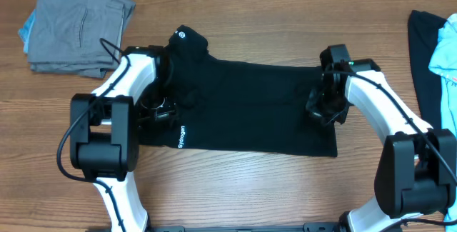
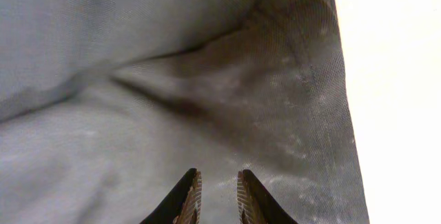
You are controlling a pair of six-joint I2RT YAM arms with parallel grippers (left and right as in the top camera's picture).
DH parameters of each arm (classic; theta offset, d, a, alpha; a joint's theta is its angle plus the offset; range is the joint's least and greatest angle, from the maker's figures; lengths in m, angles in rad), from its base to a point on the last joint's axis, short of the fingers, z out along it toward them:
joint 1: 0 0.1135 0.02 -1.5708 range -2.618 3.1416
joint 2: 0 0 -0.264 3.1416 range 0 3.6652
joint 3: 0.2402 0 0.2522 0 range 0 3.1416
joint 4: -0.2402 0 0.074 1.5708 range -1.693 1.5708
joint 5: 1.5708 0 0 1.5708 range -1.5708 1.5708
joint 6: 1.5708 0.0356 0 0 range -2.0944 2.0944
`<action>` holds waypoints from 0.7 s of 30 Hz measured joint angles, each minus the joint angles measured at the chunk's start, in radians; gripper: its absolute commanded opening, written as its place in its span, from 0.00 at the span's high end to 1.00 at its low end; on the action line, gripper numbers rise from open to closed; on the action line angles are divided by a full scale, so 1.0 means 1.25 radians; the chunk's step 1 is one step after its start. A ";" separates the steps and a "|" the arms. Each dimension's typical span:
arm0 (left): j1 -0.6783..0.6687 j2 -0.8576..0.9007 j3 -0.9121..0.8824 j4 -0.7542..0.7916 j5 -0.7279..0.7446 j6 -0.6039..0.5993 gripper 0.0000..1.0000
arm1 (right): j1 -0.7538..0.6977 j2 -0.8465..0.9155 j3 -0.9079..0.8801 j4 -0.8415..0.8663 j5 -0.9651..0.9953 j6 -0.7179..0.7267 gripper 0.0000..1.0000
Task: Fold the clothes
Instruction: 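Pull the shirt's top edge outward with both grippers to square it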
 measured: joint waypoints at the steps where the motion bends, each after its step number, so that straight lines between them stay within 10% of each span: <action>1: 0.006 -0.003 -0.006 0.008 0.011 0.005 0.30 | 0.000 0.000 -0.017 0.017 -0.001 0.000 0.78; 14: 0.032 -0.017 -0.037 0.032 0.060 0.036 0.27 | 0.000 -0.013 -0.167 0.164 -0.006 0.049 0.96; 21: 0.032 -0.024 -0.070 0.008 0.067 0.005 0.58 | -0.001 -0.026 -0.182 0.170 -0.002 0.131 0.96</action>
